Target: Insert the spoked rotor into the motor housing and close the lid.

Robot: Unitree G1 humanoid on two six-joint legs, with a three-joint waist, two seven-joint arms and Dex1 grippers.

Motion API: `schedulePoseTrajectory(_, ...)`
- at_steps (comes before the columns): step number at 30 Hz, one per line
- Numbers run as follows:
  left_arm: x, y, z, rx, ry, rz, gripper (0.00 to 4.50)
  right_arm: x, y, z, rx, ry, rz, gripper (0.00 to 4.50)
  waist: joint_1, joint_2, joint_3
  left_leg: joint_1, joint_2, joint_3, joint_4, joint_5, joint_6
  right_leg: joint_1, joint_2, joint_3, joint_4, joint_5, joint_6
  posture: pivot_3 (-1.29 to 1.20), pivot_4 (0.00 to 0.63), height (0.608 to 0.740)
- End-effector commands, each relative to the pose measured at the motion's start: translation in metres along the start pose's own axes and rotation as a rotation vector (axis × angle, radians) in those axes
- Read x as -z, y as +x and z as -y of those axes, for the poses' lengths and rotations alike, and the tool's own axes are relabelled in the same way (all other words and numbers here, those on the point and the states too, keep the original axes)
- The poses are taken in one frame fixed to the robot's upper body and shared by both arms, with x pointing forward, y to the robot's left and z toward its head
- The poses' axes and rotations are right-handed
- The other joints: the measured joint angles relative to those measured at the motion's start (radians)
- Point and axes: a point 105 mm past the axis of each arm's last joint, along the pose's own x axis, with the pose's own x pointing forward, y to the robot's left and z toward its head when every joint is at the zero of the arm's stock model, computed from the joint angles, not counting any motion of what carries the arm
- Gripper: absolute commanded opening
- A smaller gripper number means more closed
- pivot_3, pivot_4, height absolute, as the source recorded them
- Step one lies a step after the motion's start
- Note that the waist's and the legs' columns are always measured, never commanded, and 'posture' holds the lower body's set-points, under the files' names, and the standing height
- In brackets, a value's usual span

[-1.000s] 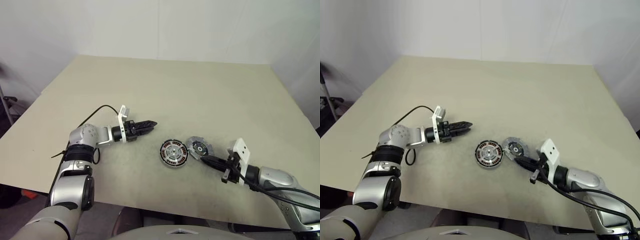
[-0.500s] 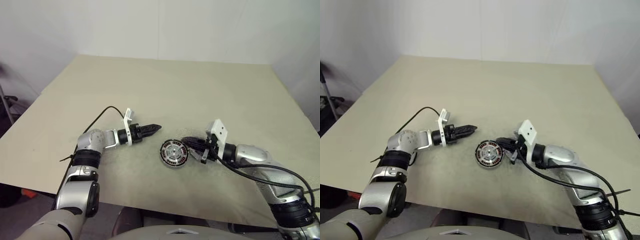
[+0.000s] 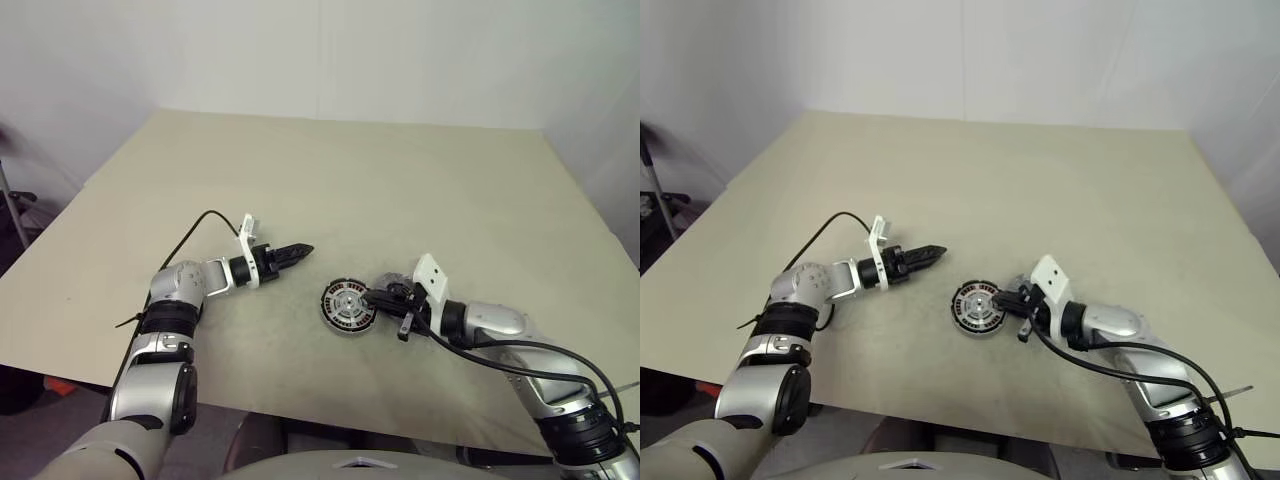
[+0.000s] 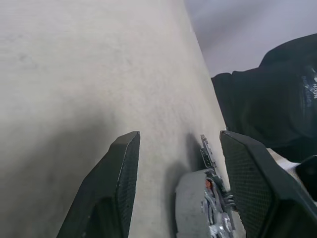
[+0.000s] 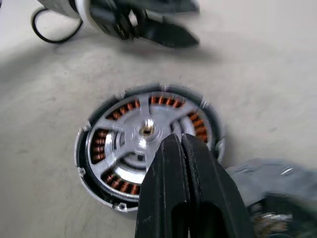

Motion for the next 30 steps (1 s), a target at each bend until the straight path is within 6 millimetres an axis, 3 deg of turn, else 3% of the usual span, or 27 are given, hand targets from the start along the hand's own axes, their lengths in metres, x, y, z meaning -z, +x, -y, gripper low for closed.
schedulePoseTrajectory(1, -0.002, 0.005, 0.009, 0.045, 0.032, -0.008, 2.74, -0.033, -0.011, 0.005, 0.028, -0.069, 0.076, 0.00, 0.000, 0.000, 0.000, 0.000, 0.000, 0.000, 0.000, 0.000, 0.000, 0.000, 0.000, 0.000, 0.000, 0.000, 0.000, 0.00, 0.000, 0.740)
schedulePoseTrajectory(6, 0.017, 0.002, 0.020, 0.104, 0.051, -0.109, 2.74, -0.014, -0.027, -0.008, -0.036, -0.083, -0.048, 0.00, 0.001, 0.000, 0.000, 0.000, 0.000, 0.000, 0.000, 0.000, 0.000, 0.000, 0.000, 0.000, 0.000, 0.000, 0.000, 0.00, 0.000, 0.740)
schedulePoseTrajectory(10, 0.017, -0.002, 0.015, 0.080, 0.055, -0.112, 2.74, 0.005, -0.040, -0.027, -0.142, -0.190, -0.207, 0.00, 0.001, 0.000, 0.000, -0.001, 0.000, 0.000, 0.000, 0.000, 0.001, -0.001, 0.000, 0.000, 0.000, 0.000, 0.000, 0.00, 0.000, 0.740)
schedulePoseTrajectory(15, 0.017, 0.000, 0.013, 0.074, 0.056, -0.113, 2.78, 0.003, -0.037, -0.021, -0.165, -0.389, -0.270, 1.61, -0.002, 0.000, 0.000, 0.003, 0.001, 0.002, 0.000, 0.000, -0.001, 0.004, 0.000, 0.000, 0.000, 0.001, 0.001, 0.00, 0.000, 0.740)
schedulePoseTrajectory(24, 0.014, 0.000, 0.009, 0.048, 0.064, -0.090, 2.78, 0.003, -0.013, -0.018, -0.350, -0.661, -0.348, 1.61, -0.003, 0.000, 0.000, 0.000, 0.001, 0.002, 0.001, 0.000, 0.000, -0.001, 0.000, 0.000, 0.001, 0.002, 0.000, 0.00, 0.000, 0.740)
schedulePoseTrajectory(30, 0.015, -0.008, 0.003, 0.023, 0.053, -0.064, 2.78, 0.003, -0.008, -0.019, -0.434, -0.744, -0.365, 1.61, -0.003, 0.000, 0.000, -0.001, 0.002, 0.002, 0.002, 0.000, 0.001, -0.003, 0.000, 0.000, 0.003, 0.002, 0.000, 0.00, 0.000, 0.740)
